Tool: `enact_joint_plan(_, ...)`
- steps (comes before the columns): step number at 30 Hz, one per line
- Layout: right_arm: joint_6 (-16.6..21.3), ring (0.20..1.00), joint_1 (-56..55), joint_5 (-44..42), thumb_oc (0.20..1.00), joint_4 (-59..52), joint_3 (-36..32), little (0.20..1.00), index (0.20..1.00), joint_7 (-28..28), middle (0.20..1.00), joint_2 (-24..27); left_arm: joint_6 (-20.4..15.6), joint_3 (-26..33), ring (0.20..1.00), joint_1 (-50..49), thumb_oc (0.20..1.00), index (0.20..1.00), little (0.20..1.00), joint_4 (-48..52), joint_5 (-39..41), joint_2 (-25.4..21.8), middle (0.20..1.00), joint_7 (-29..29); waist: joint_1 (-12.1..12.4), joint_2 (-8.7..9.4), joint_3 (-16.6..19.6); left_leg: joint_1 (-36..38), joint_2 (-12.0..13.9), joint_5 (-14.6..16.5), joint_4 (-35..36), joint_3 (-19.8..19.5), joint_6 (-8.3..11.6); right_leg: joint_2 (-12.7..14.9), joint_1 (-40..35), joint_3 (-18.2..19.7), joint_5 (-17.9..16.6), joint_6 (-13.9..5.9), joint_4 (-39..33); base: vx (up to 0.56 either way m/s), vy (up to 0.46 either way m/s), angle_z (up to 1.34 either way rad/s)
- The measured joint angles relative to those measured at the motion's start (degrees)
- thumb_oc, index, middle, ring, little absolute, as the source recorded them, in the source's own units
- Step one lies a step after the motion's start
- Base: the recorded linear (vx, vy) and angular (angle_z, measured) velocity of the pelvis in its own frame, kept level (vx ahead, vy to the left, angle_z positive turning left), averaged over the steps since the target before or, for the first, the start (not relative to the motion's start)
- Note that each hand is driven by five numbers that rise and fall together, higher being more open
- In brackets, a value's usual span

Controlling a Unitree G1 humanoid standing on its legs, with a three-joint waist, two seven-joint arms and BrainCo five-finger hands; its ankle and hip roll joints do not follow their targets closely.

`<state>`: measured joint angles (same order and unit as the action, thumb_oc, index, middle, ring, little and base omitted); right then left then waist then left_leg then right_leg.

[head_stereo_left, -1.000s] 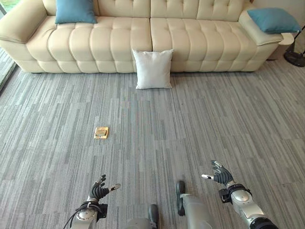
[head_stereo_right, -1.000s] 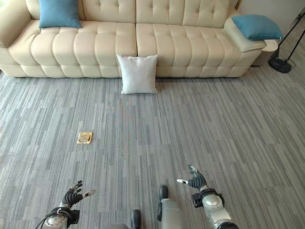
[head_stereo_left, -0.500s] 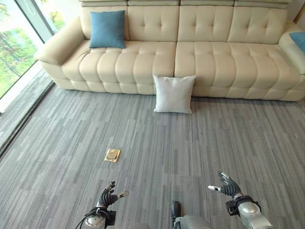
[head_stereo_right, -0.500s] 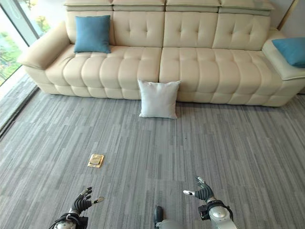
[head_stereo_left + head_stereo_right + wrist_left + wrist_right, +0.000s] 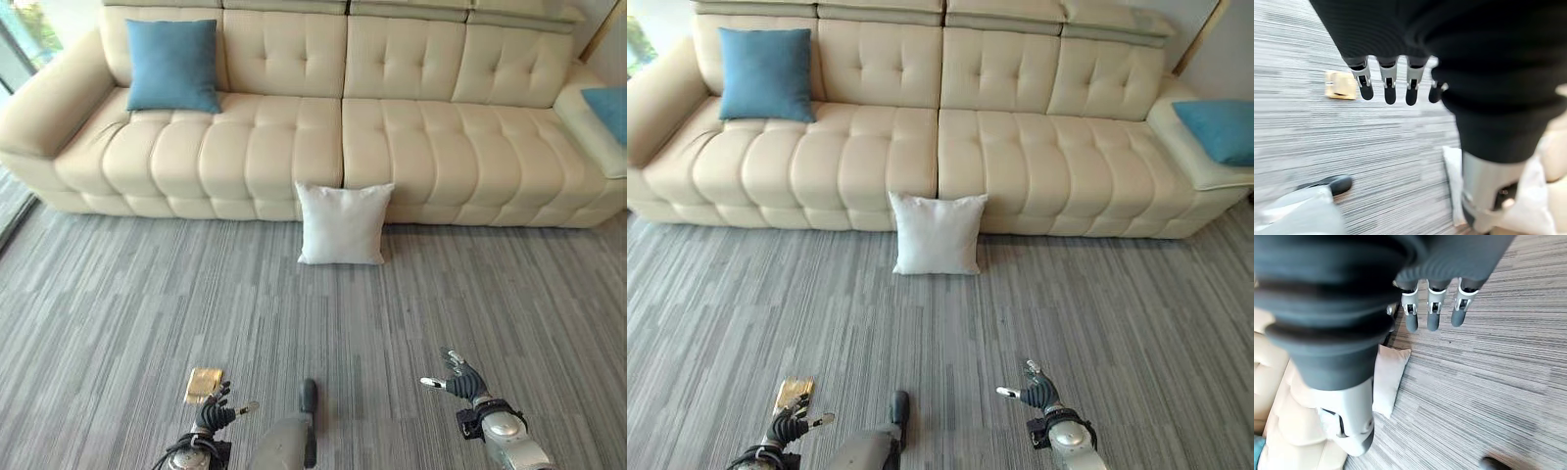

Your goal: Pick up all the scattered cushions and arrange them neatly on the sofa.

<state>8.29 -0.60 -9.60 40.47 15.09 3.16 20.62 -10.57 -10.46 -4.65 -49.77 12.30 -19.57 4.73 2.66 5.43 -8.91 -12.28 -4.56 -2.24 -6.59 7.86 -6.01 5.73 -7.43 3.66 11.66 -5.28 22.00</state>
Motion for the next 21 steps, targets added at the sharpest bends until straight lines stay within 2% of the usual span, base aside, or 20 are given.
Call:
enact_joint_plan(1, 0.0, 1.000, 0.2, 0.0, 1.000, -1.1, 0.3, 1.000, 1.000, -0.1, 1.000, -0.2, 0.0, -0.1, 1.000, 0.2, 1.000, 1.000, 1.000, 0.3, 0.0, -0.3, 1.000, 0.0, 0.2, 0.09, 0.5, 0.6, -0.3, 0.2, 0.0, 0.3, -0.13, 0.4, 2.9, -0.1, 0.4, -2.42, 6.1, 0.28, 0.149, -0.46)
enact_joint_plan(2, 0.0, 1.000, 0.3, 0.1, 1.000, -3.5, 0.7, 1.000, 1.000, -0.4, 1.000, -0.3, 0.0, -0.6, 1.000, 2.6, 1.000, 1.000, 1.000, 0.3, 0.0, -1.5, 1.000, 0.1, -0.3, 0.88, 0.6, 2.9, -2.1, 1.0, 0.7, 0.3, -1.47, 1.3, 10.0, -0.2, -0.6, -5.48, 20.1, 0.39, 0.192, -0.11)
enact_joint_plan(3, 0.0, 1.000, 0.5, 0.1, 1.000, -3.8, 0.7, 1.000, 1.000, -0.4, 1.000, -0.3, -0.1, -0.7, 1.000, 3.5, 1.000, 1.000, 1.000, 0.4, 0.0, -1.6, 1.000, 0.2, -0.4, 0.85, 0.6, 4.2, -2.8, 1.6, 1.3, 0.0, -2.31, 1.6, 12.5, -0.4, -0.6, -5.47, 23.9, 0.42, 0.163, 0.00)
enact_joint_plan(4, 0.0, 1.000, 0.8, 0.1, 1.000, -4.5, 0.9, 1.000, 1.000, -0.5, 1.000, -0.2, -0.3, -0.9, 1.000, 5.1, 1.000, 1.000, 1.000, 0.1, 0.0, -1.5, 1.000, 0.3, -1.2, -0.34, -0.1, 6.2, -3.4, 3.4, 2.1, -1.1, -3.62, 1.8, 17.0, -2.0, 1.0, -4.07, 27.5, 0.46, 0.125, 0.00)
enact_joint_plan(5, 0.0, 1.000, 2.2, 0.1, 1.000, -5.9, 1.4, 1.000, 1.000, -0.8, 1.000, 0.0, -0.2, -0.8, 1.000, 5.7, 1.000, 1.000, 1.000, -0.7, 0.0, -1.4, 1.000, 0.3, -1.1, -1.28, -0.8, 7.8, -3.0, 4.0, 2.2, -1.3, -3.53, 2.1, 21.5, -4.5, 2.7, -2.08, 28.4, 0.46, 0.020, 0.13)
enact_joint_plan(6, 0.2, 1.000, 2.8, 0.1, 1.000, -6.9, 2.5, 1.000, 1.000, -0.9, 1.000, 0.0, -0.2, -0.8, 1.000, 5.3, 1.000, 1.000, 1.000, -0.4, 0.0, -1.0, 1.000, 0.3, -2.7, -3.27, -1.7, 11.0, -2.9, 4.1, 4.1, -1.4, -2.11, 2.7, 27.1, -10.1, 3.0, 0.32, 18.7, 0.35, -0.001, 0.20)
enact_joint_plan(7, 0.1, 1.000, 2.5, 0.1, 1.000, -6.9, 2.8, 1.000, 1.000, -0.9, 1.000, 0.1, -0.3, -0.7, 1.000, 4.9, 1.000, 1.000, 1.000, 0.1, 0.0, -0.9, 1.000, 0.3, -2.7, -3.55, -1.9, 12.6, -3.3, 4.7, 4.6, -1.5, -1.19, 2.7, 29.4, -11.0, 1.9, 1.20, 13.0, 0.35, -0.033, 0.31)
enact_joint_plan(8, 0.0, 1.000, 2.2, 0.1, 1.000, -6.6, 3.0, 1.000, 1.000, -0.9, 1.000, 0.1, -0.3, -0.7, 1.000, 4.4, 1.000, 1.000, 1.000, 0.2, 0.0, -0.7, 1.000, 0.3, -2.8, -3.79, -2.1, 14.2, -3.8, 5.4, 5.3, -1.9, -0.47, 2.6, 31.4, -12.1, -0.3, 2.00, 7.0, 0.24, -0.047, 0.65)
enact_joint_plan(9, -0.2, 1.000, 1.2, 0.1, 1.000, -6.0, 3.1, 1.000, 1.000, -0.9, 1.000, 0.2, -0.3, -0.7, 1.000, 3.0, 1.000, 1.000, 1.000, 0.5, 0.0, -0.5, 1.000, 0.3, -4.1, -4.35, -2.0, 17.1, -3.9, 7.2, 5.8, -2.1, -0.28, 2.4, 32.7, -13.5, -4.8, 2.68, 1.1, 0.47, -0.107, 0.79)
enact_joint_plan(10, -0.3, 1.000, 0.9, 0.3, 1.000, -5.9, 3.1, 1.000, 1.000, -0.9, 1.000, 0.3, -0.2, -0.7, 1.000, 2.7, 1.000, 1.000, 1.000, 0.4, 0.0, -0.8, 1.000, 0.5, -4.0, -3.92, -2.1, 19.6, -4.1, 7.9, 6.7, -2.5, -0.25, 2.3, 33.0, -14.6, -7.8, 3.61, -2.1, 0.61, -0.154, 0.85)
enact_joint_plan(11, -0.3, 1.000, 0.9, 0.7, 1.000, -5.7, 3.0, 1.000, 1.000, -0.9, 1.000, 0.3, -0.1, -0.7, 1.000, 1.7, 1.000, 1.000, 1.000, 0.2, 0.1, -0.8, 1.000, 0.5, -3.9, -3.98, -2.1, 20.9, -4.1, 8.9, 7.0, -2.3, 0.57, 2.2, 32.5, -16.4, -9.3, 3.60, -5.7, 0.51, -0.132, 0.43)
enact_joint_plan(12, -0.3, 1.000, 1.2, 1.1, 1.000, -5.6, 3.0, 1.000, 1.000, -0.9, 1.000, 0.6, -0.2, -0.5, 1.000, 1.5, 1.000, 1.000, 1.000, -0.7, 0.0, -0.5, 1.000, 0.6, -4.3, -3.57, -1.7, 21.5, -3.9, 10.7, 7.1, -2.5, 2.55, 1.9, 32.7, -17.6, -10.4, 2.23, -9.3, 0.44, -0.132, 0.30)
enact_joint_plan(13, -0.4, 1.000, 2.7, 1.9, 1.000, -4.7, 2.9, 1.000, 1.000, -1.0, 1.000, 0.7, 0.2, -0.6, 1.000, 1.4, 1.000, 1.000, 1.000, -2.2, 0.0, -0.3, 1.000, 0.9, -3.8, -3.48, -1.6, 22.7, -3.7, 12.1, 7.1, -2.4, 4.19, 0.2, 32.5, -17.6, -11.8, 1.68, -14.5, 0.36, -0.137, 0.11)
enact_joint_plan(17, -0.6, 1.000, 3.5, 2.8, 1.000, -4.3, 2.2, 1.000, 1.000, -1.0, 1.000, 1.5, 0.6, -0.8, 1.000, 0.5, 1.000, 1.000, 1.000, -3.4, 0.0, 1.3, 1.000, 0.9, -4.4, -4.95, -1.3, 28.0, -2.8, 12.4, 6.4, -4.8, 4.76, -5.1, 30.7, -17.2, -14.8, 6.59, -17.3, 0.45, -0.222, 0.12)
enact_joint_plan(18, -0.6, 1.000, 3.0, 2.9, 1.000, -4.3, 2.2, 1.000, 1.000, -1.1, 1.000, 1.7, 0.6, -0.8, 1.000, 0.6, 1.000, 1.000, 1.000, -3.4, -0.1, 1.5, 1.000, 0.9, -4.8, -4.68, -1.4, 29.4, -3.1, 12.7, 5.4, -5.7, 5.15, -5.0, 29.3, -15.9, -14.5, 8.09, -17.7, 0.40, -0.267, 0.54)
enact_joint_plan(19, -1.0, 1.000, 2.0, 2.9, 1.000, -3.8, 2.2, 1.000, 1.000, -1.2, 1.000, 2.5, 0.6, -0.8, 1.000, 1.0, 1.000, 1.000, 1.000, -4.0, -0.1, 2.6, 1.000, 0.8, -5.2, -5.44, -1.6, 31.2, -2.7, 12.8, 2.4, -7.6, 5.74, -5.2, 26.6, -13.9, -20.5, 11.96, -16.6, 0.37, -0.293, 0.57)
enact_joint_plan(20, -1.4, 1.000, 1.6, 2.9, 1.000, -1.9, 2.4, 1.000, 1.000, -1.4, 1.000, 2.5, 0.5, -0.8, 1.000, 1.5, 1.000, 1.000, 1.000, -4.0, -0.1, 3.7, 1.000, 0.9, -5.0, -6.15, -1.2, 30.4, -1.7, 12.3, -4.8, -9.2, 7.98, -5.7, 24.2, -13.3, -20.3, 13.26, -14.4, 0.30, -0.280, 0.49)
enact_joint_plan(21, -1.2, 1.000, 1.1, 2.9, 1.000, -2.5, 2.5, 1.000, 1.000, -1.4, 1.000, 2.5, -0.1, -0.8, 1.000, 1.6, 1.000, 1.000, 1.000, -3.4, -0.2, 3.8, 1.000, 0.8, -4.8, -6.16, -0.7, 28.7, -0.6, 12.8, -9.1, -9.4, 9.38, -6.0, 22.1, -13.5, -18.7, 13.59, -14.8, 0.28, -0.289, 0.29)
